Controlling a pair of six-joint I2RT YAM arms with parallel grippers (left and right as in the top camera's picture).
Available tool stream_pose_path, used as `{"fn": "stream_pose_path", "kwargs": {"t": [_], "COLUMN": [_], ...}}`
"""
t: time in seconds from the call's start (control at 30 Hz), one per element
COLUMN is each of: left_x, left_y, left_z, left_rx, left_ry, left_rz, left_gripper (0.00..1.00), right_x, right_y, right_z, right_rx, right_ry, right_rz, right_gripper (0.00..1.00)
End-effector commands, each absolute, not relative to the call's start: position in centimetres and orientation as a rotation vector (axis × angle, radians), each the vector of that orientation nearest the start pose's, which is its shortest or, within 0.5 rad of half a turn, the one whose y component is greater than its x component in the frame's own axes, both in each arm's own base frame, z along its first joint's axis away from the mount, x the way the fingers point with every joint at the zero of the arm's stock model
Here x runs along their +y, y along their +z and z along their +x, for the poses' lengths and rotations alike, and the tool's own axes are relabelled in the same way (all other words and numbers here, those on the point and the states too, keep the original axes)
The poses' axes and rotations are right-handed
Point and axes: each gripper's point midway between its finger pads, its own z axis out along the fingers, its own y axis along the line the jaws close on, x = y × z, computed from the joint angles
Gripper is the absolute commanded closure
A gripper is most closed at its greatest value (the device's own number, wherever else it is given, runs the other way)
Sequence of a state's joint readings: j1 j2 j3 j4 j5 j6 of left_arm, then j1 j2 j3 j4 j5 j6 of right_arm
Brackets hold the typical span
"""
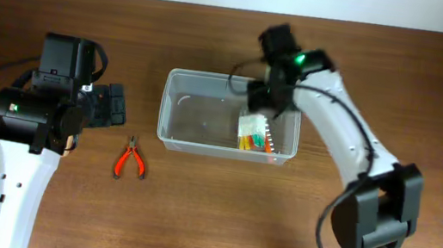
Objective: Pack container
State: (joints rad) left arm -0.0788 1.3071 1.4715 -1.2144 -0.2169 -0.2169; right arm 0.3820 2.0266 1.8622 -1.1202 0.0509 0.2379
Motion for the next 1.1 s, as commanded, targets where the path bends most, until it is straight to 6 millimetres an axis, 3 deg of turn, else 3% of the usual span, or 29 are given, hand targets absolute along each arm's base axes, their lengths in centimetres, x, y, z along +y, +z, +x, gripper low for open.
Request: {"fn": "stream_pose_path", "kwargs": {"t": [0.0,0.13,0.23,0.37,0.5,0.67,1.07], "left_x": [1.3,1.3,1.3,1.3,1.3,1.3,1.3], "left_y": [25.9,25.9,25.9,25.9,25.9,25.9,25.9], "left_z": [30.5,30.4,30.4,30.4,30.4,30.4,30.4], "left_rx": [2.576,2.576,2.576,2.576,2.576,2.576,2.576], "left_ry": [0.173,0.173,0.173,0.173,0.173,0.173,0.173], "left_rz": [-0.255,-0.255,-0.255,-0.255,-0.255,-0.255,-0.255], "left_gripper": [0.01,0.01,0.01,0.01,0.01,0.01,0.01], "right_x": [11.8,5.8,0.1,-6.8,-12.1,-14.0,-13.9], "right_y": [20.6,26.6,30.0,31.5,30.6,30.4,30.3], "right_z": [46.4,48.0,48.3,47.3,45.1,44.3,44.1], "right_rx": [2.688,2.572,2.491,2.45,2.483,2.485,2.494], "right_ry": [0.008,-0.008,-0.046,-0.104,-0.156,-0.175,-0.174], "right_rz": [-0.043,0.124,0.26,0.437,0.574,0.632,0.631], "right_gripper": [0.18,0.03,0.01,0.01,0.01,0.01,0.01]}}
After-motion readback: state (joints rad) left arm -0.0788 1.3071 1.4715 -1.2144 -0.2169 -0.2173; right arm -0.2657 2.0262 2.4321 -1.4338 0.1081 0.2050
